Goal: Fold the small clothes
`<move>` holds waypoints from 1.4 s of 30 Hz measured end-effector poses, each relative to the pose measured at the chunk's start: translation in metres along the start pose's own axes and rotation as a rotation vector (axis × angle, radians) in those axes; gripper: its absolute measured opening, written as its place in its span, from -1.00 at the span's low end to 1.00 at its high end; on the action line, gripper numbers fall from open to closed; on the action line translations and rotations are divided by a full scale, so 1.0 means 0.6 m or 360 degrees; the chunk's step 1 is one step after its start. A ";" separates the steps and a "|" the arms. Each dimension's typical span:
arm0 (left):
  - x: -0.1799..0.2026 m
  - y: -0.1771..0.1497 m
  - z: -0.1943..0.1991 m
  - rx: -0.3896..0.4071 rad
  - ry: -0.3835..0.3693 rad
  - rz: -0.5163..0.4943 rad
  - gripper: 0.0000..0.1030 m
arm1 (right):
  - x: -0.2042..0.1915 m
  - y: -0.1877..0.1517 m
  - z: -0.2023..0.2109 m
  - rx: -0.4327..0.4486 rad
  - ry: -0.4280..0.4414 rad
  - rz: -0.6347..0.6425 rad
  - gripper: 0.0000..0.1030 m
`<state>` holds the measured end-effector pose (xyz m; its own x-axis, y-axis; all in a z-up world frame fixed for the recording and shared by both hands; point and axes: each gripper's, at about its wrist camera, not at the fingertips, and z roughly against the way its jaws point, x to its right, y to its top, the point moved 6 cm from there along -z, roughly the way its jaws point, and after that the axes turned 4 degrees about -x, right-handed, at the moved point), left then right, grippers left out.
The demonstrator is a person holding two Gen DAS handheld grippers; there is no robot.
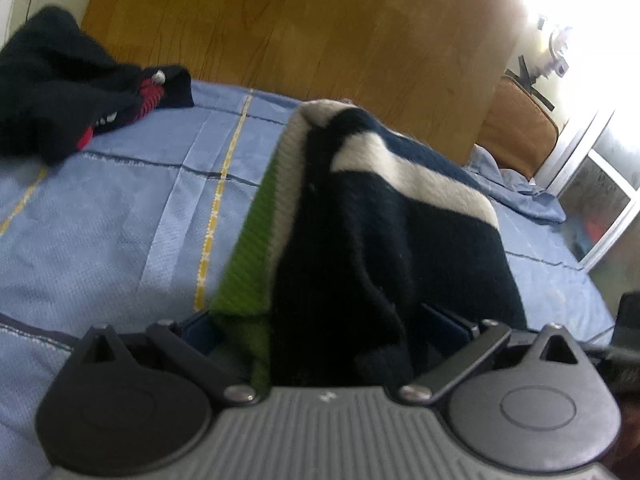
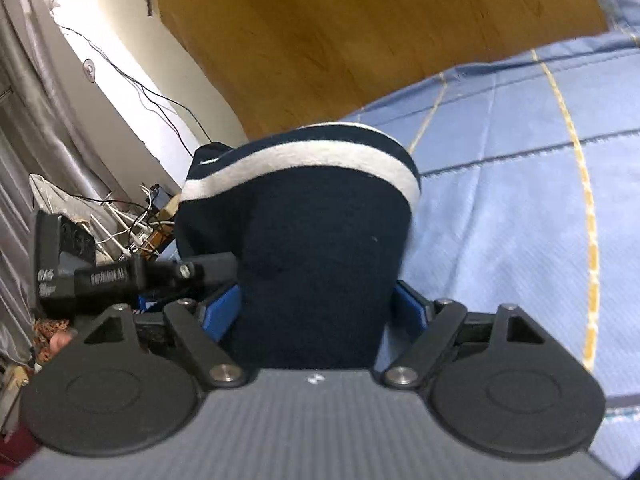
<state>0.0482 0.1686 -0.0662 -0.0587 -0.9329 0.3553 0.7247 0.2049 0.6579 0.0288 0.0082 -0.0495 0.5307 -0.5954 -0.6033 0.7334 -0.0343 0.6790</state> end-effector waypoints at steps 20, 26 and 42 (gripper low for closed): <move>0.081 0.044 -0.003 0.0124 -0.0231 0.0081 0.27 | -0.009 0.068 0.031 0.0201 -0.0007 0.0180 -0.23; 0.241 0.169 -0.105 0.0138 -0.0336 -0.0137 0.26 | 0.093 0.186 0.125 0.0410 -0.0175 0.0236 -0.24; 0.520 0.275 -0.549 -0.0016 -0.0229 -0.0330 0.39 | 0.547 0.388 0.176 0.0477 -0.0637 -0.0186 -0.02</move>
<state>0.3756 -0.1860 -0.0655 -0.3036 -0.9027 0.3048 0.6936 0.0099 0.7203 0.3284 -0.2798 -0.0452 0.2050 -0.8326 -0.5144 0.5929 -0.3125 0.7421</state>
